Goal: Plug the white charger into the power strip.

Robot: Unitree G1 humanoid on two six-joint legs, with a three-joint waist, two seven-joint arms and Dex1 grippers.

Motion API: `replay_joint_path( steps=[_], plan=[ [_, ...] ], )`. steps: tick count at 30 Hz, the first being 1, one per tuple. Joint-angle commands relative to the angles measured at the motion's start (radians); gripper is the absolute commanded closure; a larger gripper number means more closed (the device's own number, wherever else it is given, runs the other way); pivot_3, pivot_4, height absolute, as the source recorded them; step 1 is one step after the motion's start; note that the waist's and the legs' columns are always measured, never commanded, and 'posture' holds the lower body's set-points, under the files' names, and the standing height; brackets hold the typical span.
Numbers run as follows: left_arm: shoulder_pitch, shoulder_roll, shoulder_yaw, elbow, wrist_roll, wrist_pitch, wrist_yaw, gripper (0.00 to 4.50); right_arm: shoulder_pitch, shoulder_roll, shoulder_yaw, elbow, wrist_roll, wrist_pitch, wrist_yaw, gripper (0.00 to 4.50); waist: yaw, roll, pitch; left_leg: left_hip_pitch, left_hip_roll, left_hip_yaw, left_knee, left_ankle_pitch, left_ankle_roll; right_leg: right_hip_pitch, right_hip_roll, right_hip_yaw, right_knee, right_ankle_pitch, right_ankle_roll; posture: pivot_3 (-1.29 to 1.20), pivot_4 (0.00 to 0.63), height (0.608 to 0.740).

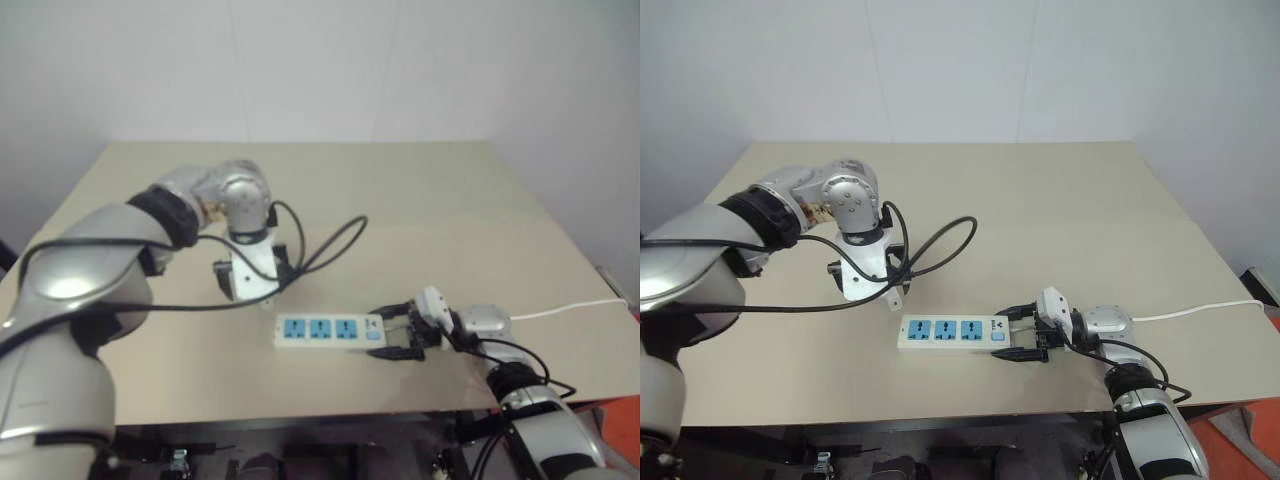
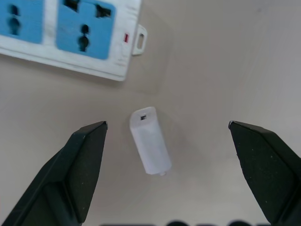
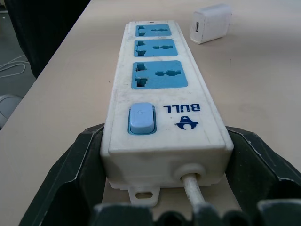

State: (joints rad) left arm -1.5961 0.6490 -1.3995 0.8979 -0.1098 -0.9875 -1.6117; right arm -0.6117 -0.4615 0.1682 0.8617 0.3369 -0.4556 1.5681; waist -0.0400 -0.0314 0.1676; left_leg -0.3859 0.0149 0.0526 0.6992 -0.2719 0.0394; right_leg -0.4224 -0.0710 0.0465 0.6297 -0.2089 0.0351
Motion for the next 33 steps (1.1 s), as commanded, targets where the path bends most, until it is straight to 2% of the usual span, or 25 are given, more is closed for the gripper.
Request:
replay_joint_path(
  steps=[1,7,12,20,25,33],
  plan=[
    [0.014,-0.024,0.040,0.041,0.051,0.011,-0.003,0.00,0.041,0.000,0.028,0.021,-0.069,0.006,0.043,1.09,0.001,0.000,0.000,0.000,0.000,0.000,0.000,0.000,0.000,0.000,0.000,0.000,0.000,0.000,0.000,0.00,0.150,0.740],
    [0.054,-0.079,0.092,0.092,0.140,0.032,-0.003,0.00,0.043,-0.001,0.023,0.020,-0.080,0.007,0.026,1.09,0.001,0.000,0.000,0.000,0.000,-0.001,0.000,0.000,0.000,0.000,0.000,0.000,0.000,0.000,0.000,0.00,0.150,0.740],
    [0.090,-0.126,0.192,0.136,0.294,0.004,0.029,0.00,0.047,0.001,0.017,0.016,-0.082,0.012,0.016,1.09,0.002,0.000,0.000,0.000,0.000,-0.001,0.000,0.000,0.000,0.000,0.000,0.000,0.000,0.000,0.000,0.00,0.150,0.740],
    [0.147,-0.188,0.322,0.197,0.441,0.044,0.043,0.00,0.053,0.002,0.016,0.018,-0.101,0.000,-0.005,1.09,0.001,0.000,0.000,0.000,0.000,-0.003,0.000,0.000,0.000,0.000,0.000,0.000,0.000,0.000,0.000,0.00,0.150,0.740],
    [0.165,-0.208,0.357,0.215,0.553,0.048,0.120,0.00,0.050,0.006,0.014,0.018,-0.108,0.003,-0.018,1.09,0.000,0.000,0.000,0.000,0.000,-0.004,0.000,0.000,0.000,0.001,0.000,0.000,0.000,0.000,0.000,0.00,0.150,0.740],
    [0.188,-0.234,0.418,0.226,0.629,0.076,0.121,0.00,0.048,0.006,0.014,0.027,-0.125,-0.004,-0.033,1.09,-0.002,-0.001,-0.001,0.001,0.000,-0.004,0.000,0.000,0.000,0.001,0.000,0.000,0.001,0.000,0.000,0.00,0.150,0.740]
  ],
)
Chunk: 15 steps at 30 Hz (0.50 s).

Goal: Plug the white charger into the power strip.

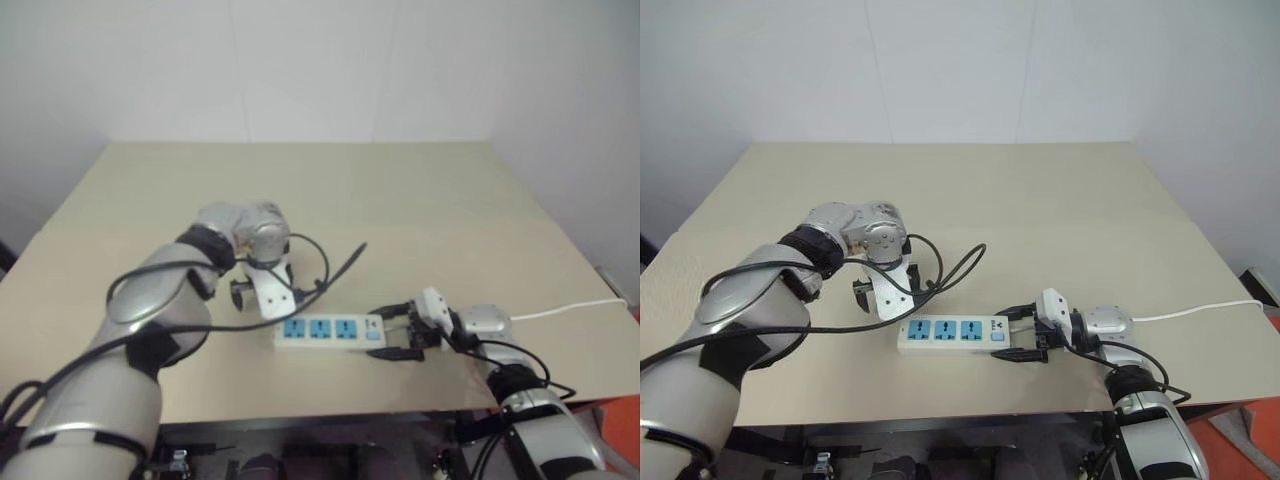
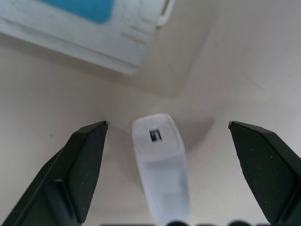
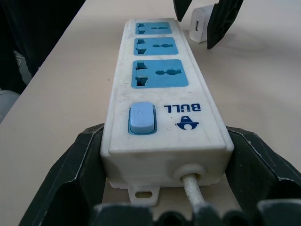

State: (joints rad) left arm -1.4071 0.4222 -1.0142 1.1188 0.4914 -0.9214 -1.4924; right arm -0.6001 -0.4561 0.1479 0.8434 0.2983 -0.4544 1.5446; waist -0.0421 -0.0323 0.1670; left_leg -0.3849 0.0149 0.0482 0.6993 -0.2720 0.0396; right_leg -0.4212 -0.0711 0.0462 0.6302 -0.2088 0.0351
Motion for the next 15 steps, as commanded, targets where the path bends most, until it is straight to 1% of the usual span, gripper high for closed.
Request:
replay_joint_path(
  steps=[1,4,7,10,15],
  plan=[
    [0.002,-0.012,0.040,0.004,0.034,0.016,0.000,0.00,0.036,0.000,0.035,0.048,-0.089,-0.008,-0.011,1.09,0.000,0.000,0.000,0.000,0.000,0.000,0.000,0.000,0.000,0.000,0.000,0.000,0.000,0.000,0.000,0.00,0.150,0.740],
    [0.010,-0.024,0.057,0.000,0.052,0.033,-0.002,0.00,0.034,0.000,0.034,0.051,-0.092,-0.010,-0.014,1.09,0.000,0.000,0.000,0.000,0.000,0.000,0.000,0.000,0.000,0.001,0.000,0.000,0.000,0.000,0.000,0.00,0.150,0.740],
    [0.017,-0.033,0.072,0.000,0.067,0.042,-0.010,0.57,0.032,-0.001,0.035,0.052,-0.094,-0.011,-0.015,1.09,0.000,0.000,-0.001,0.001,0.000,0.000,0.000,0.000,0.000,0.001,0.000,0.000,0.000,0.000,0.000,0.00,0.150,0.740],
    [0.021,-0.038,0.080,-0.002,0.091,0.051,0.004,1.43,0.031,-0.002,0.035,0.054,-0.095,-0.012,-0.017,1.09,-0.001,0.000,-0.001,0.001,0.000,0.000,0.000,0.000,0.000,0.001,0.000,0.000,0.000,0.000,0.000,0.00,0.150,0.740],
    [0.026,-0.042,0.094,0.005,0.117,0.055,0.008,3.10,0.028,-0.003,0.035,0.059,-0.100,-0.014,-0.019,1.09,-0.001,0.000,-0.001,0.001,0.000,0.000,0.000,0.000,0.000,0.001,0.000,0.000,0.000,0.000,0.000,0.00,0.150,0.740]
  ],
)
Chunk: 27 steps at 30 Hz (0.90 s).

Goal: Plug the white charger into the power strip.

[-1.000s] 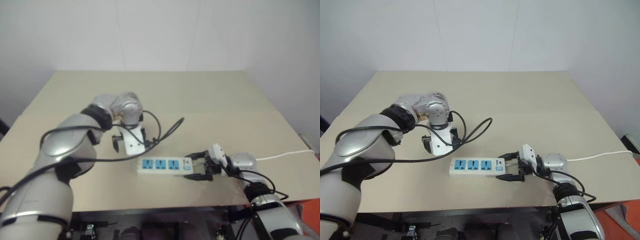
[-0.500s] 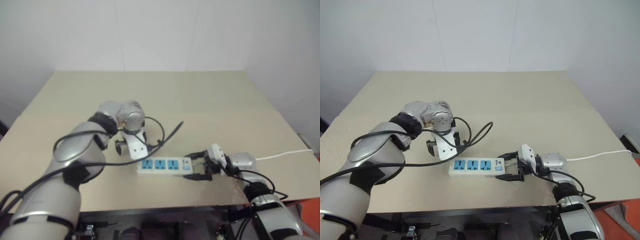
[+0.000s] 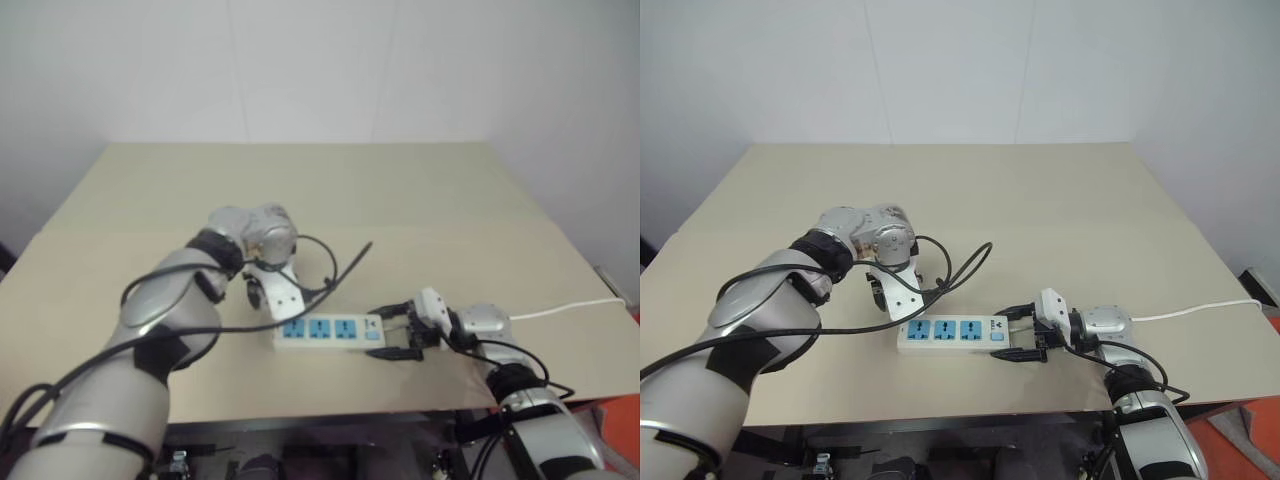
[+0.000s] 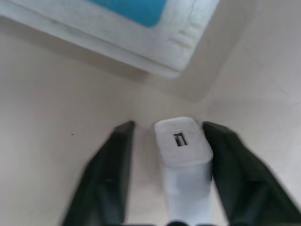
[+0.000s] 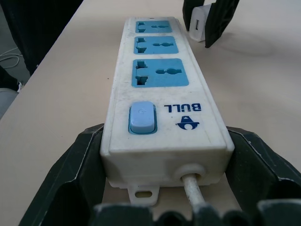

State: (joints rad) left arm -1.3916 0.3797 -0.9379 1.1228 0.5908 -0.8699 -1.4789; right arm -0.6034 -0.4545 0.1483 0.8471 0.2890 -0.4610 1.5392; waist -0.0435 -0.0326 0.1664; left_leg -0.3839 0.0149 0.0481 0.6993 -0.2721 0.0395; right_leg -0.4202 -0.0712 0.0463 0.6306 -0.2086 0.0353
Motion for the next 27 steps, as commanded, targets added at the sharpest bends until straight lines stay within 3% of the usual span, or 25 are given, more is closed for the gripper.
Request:
replay_joint_path(
  steps=[1,7,12,17,20,23,27],
  plan=[
    [0.011,0.002,0.020,0.001,0.021,0.002,-0.004,3.39,0.031,-0.004,0.035,0.057,-0.092,-0.009,-0.014,1.09,0.000,0.000,0.000,0.000,0.000,0.000,0.000,0.000,0.000,0.000,0.000,0.000,0.000,0.000,0.000,0.00,0.150,0.740],
    [0.011,0.007,0.049,-0.009,0.018,-0.006,-0.008,3.48,0.024,-0.002,0.035,0.068,-0.095,-0.014,-0.017,1.09,0.000,0.000,0.000,0.000,0.000,0.000,0.000,0.000,0.000,0.000,0.000,0.000,0.000,0.000,0.000,0.00,0.150,0.740],
    [-0.010,0.016,0.143,-0.059,-0.077,0.021,-0.057,3.48,0.019,-0.001,0.034,0.074,-0.095,-0.018,-0.016,1.09,0.000,0.000,0.000,0.000,0.000,0.000,0.000,0.000,0.000,0.000,0.000,0.000,0.000,0.000,0.000,0.00,0.150,0.740],
    [-0.031,0.045,0.315,-0.124,-0.325,0.150,-0.134,3.48,0.010,-0.002,0.031,0.080,-0.094,-0.019,-0.012,1.09,-0.002,0.000,0.000,0.000,0.000,0.000,0.000,0.000,0.000,0.000,0.000,0.000,0.000,0.001,0.000,0.00,0.150,0.740],
    [0.009,0.068,0.427,-0.220,-0.595,0.330,-0.136,3.48,0.004,-0.003,0.028,0.085,-0.095,-0.022,-0.009,1.09,-0.003,0.000,0.000,0.000,0.001,0.000,0.001,0.000,0.000,0.000,0.000,0.000,0.001,0.001,0.000,0.00,0.150,0.740],
    [0.106,0.046,0.624,-0.363,-0.851,0.688,-0.134,3.48,-0.005,0.001,0.031,0.101,-0.103,-0.034,-0.014,1.09,-0.005,0.000,-0.001,0.001,0.001,-0.001,0.001,0.000,0.000,0.001,-0.001,0.000,0.001,0.001,0.001,0.00,0.150,0.740],
    [0.308,0.049,0.746,-0.600,-1.001,1.063,-0.040,3.48,-0.012,0.012,0.031,0.124,-0.118,-0.058,-0.022,1.09,-0.014,0.002,-0.003,0.006,0.001,-0.001,0.001,0.000,0.000,0.004,-0.001,0.000,0.003,0.001,0.001,0.00,0.150,0.740]
  ],
)
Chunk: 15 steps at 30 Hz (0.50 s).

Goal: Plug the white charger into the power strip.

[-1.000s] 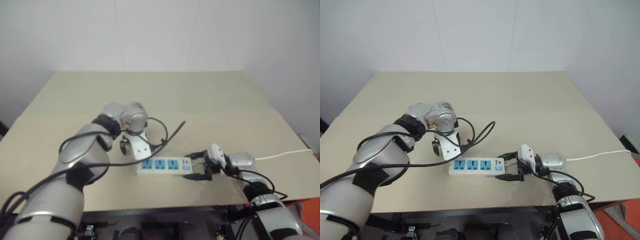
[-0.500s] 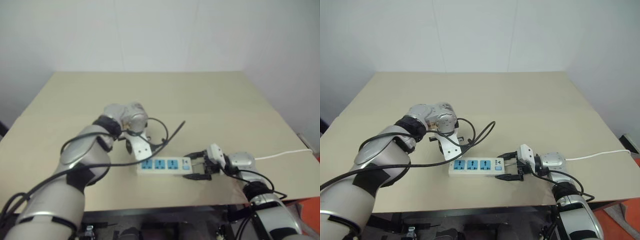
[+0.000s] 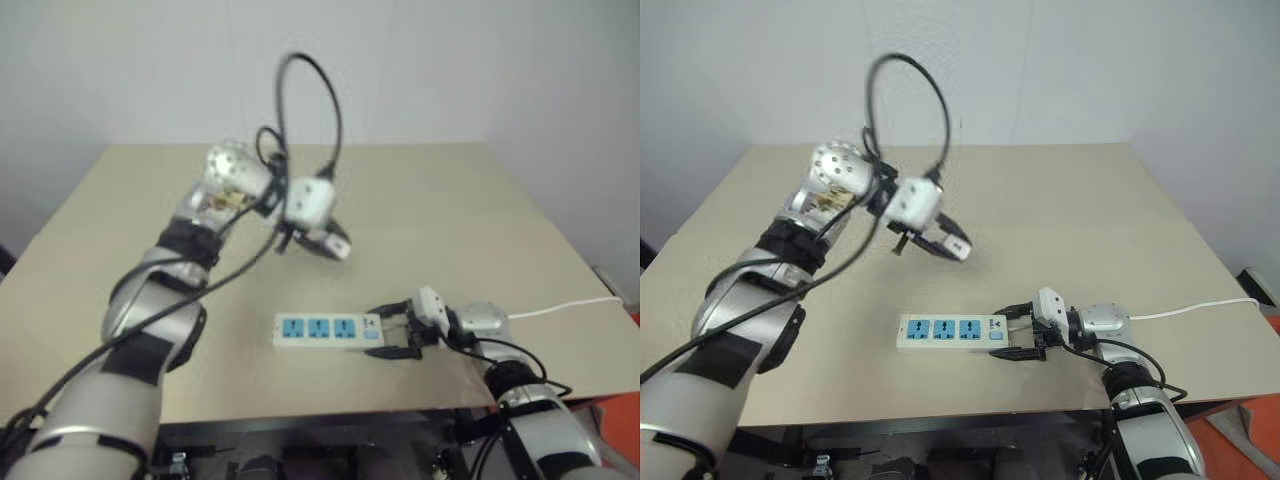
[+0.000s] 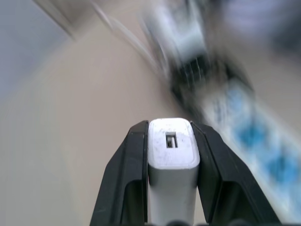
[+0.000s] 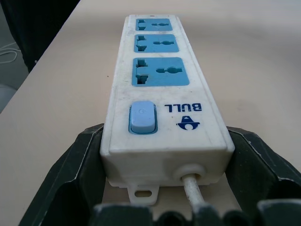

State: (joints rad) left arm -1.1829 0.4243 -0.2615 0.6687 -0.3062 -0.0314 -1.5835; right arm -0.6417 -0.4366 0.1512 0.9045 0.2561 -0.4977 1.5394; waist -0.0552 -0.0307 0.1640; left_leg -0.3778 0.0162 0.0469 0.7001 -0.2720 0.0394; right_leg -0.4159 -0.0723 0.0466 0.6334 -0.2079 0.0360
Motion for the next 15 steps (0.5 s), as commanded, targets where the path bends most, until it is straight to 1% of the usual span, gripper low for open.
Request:
replay_joint_path(
  steps=[1,4,8,11,13,15],
  plan=[
    [0.155,0.000,0.090,-0.206,-0.145,0.317,0.092,3.48,0.024,-0.002,0.027,0.073,-0.088,-0.025,-0.025,1.09,-0.004,0.000,0.000,0.002,0.000,0.000,0.000,0.000,0.000,0.002,0.000,0.000,0.000,0.000,0.000,0.00,0.150,0.740],
    [0.290,-0.010,0.114,-0.348,-0.196,0.480,0.176,3.48,0.018,0.006,0.030,0.091,-0.101,-0.043,-0.039,1.09,-0.005,0.000,0.000,0.008,0.000,-0.002,-0.001,0.000,0.000,0.009,0.000,-0.001,-0.002,0.000,0.000,0.00,0.150,0.740],
    [0.384,-0.037,0.134,-0.443,-0.206,0.535,0.273,3.48,0.012,0.014,0.028,0.107,-0.106,-0.053,-0.047,1.09,-0.004,-0.002,-0.001,0.012,0.000,-0.004,-0.001,0.000,-0.001,0.014,-0.002,-0.002,-0.003,0.000,0.000,0.00,0.150,0.740],
    [0.407,-0.057,0.126,-0.458,-0.177,0.543,0.333,3.48,0.010,0.020,0.026,0.116,-0.111,-0.059,-0.054,1.09,-0.007,-0.002,-0.001,0.018,0.000,-0.004,-0.003,0.001,-0.002,0.019,-0.002,-0.002,-0.003,0.000,-0.001,0.00,0.150,0.740],
    [0.429,-0.063,0.109,-0.469,-0.151,0.505,0.340,3.48,0.010,0.023,0.024,0.121,-0.116,-0.063,-0.058,1.09,-0.012,-0.002,-0.002,0.026,0.000,-0.004,-0.006,0.001,-0.002,0.027,-0.001,-0.002,-0.005,0.000,-0.001,0.00,0.150,0.740],
    [0.452,-0.064,0.084,-0.476,-0.120,0.465,0.348,3.48,0.010,0.027,0.023,0.125,-0.118,-0.066,-0.063,1.09,-0.015,-0.001,-0.002,0.027,0.000,-0.004,-0.006,0.001,-0.002,0.028,-0.002,-0.001,-0.005,0.000,-0.001,0.00,0.150,0.740]
  ],
)
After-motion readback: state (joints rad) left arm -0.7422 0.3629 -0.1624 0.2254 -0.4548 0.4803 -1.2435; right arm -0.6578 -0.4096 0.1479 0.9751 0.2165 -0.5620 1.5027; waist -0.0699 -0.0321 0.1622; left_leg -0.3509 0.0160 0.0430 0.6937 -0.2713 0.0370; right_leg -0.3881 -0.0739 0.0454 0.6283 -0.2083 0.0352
